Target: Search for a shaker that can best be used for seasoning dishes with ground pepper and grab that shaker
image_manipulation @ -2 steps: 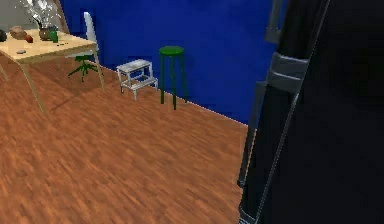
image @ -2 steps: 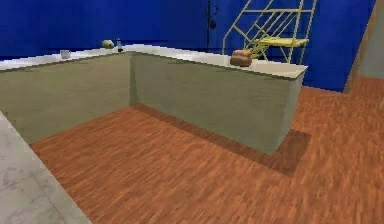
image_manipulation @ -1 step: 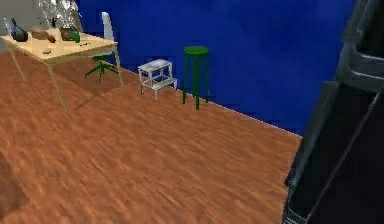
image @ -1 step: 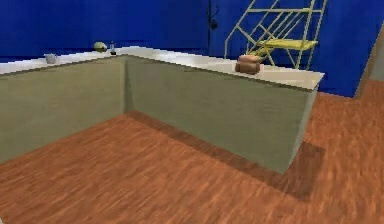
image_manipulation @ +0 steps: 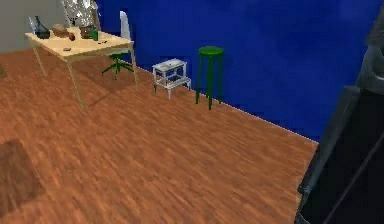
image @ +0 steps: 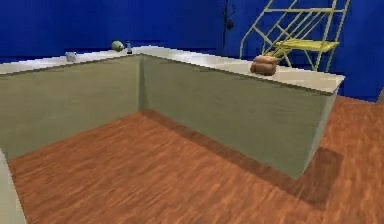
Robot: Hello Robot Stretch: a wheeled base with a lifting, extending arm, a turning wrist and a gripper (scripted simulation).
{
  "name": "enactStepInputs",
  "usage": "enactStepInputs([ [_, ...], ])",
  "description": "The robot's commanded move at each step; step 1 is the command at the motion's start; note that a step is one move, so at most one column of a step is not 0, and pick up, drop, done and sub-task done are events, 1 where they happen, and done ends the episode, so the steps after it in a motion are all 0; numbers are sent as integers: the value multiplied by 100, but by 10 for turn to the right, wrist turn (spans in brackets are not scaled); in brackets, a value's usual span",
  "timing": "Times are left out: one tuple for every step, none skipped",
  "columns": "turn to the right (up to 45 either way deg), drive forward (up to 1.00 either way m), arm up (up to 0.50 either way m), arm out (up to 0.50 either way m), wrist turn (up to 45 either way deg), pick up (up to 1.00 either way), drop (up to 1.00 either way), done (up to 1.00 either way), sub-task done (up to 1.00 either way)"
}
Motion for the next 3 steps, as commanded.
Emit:
enactStepInputs([
  [0, 20, 0, 0, 0, 0, 0, 0, 0],
  [-450, 0, 0, 0, 0, 0, 0, 0, 0],
  [0, 20, 0, 0, 0, 0, 0, 0, 0],
])
